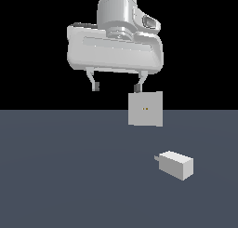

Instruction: Plug the charger into the wall socket.

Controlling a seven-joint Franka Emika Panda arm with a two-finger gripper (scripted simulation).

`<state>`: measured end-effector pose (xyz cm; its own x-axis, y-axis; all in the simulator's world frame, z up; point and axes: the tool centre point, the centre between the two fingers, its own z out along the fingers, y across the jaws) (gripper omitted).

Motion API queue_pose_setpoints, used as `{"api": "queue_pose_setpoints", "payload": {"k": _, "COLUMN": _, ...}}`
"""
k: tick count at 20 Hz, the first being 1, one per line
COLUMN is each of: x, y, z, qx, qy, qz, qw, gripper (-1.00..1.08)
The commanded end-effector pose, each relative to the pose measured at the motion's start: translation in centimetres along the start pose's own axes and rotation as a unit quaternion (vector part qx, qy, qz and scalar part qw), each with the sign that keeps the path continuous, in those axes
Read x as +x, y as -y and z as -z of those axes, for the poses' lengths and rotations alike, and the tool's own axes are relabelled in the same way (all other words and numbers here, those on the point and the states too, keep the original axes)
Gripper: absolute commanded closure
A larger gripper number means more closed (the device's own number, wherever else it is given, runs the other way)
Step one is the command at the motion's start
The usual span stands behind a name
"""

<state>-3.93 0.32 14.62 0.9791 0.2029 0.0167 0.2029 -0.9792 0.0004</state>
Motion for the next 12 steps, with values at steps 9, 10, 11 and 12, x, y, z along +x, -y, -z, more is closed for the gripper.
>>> {"api": "queue_pose_setpoints", "payload": {"k": 9, "x": -4.7, "y": -3.0, "z": -3.7, "qx": 0.003, "qy": -0.008, "qz": 0.091, "qw": 0.9959, "gripper": -0.92}}
{"api": "queue_pose_setpoints", "payload": {"k": 10, "x": -5.1, "y": -3.4, "z": -4.1, "qx": 0.003, "qy": -0.009, "qz": 0.099, "qw": 0.9951, "gripper": -0.92}}
{"api": "queue_pose_setpoints", "payload": {"k": 11, "x": -5.5, "y": -3.7, "z": -4.4, "qx": 0.003, "qy": -0.010, "qz": 0.107, "qw": 0.9942, "gripper": -0.92}}
{"api": "queue_pose_setpoints", "payload": {"k": 12, "x": -5.9, "y": -4.0, "z": -4.8, "qx": 0.004, "qy": -0.011, "qz": 0.115, "qw": 0.9933, "gripper": -0.92}}
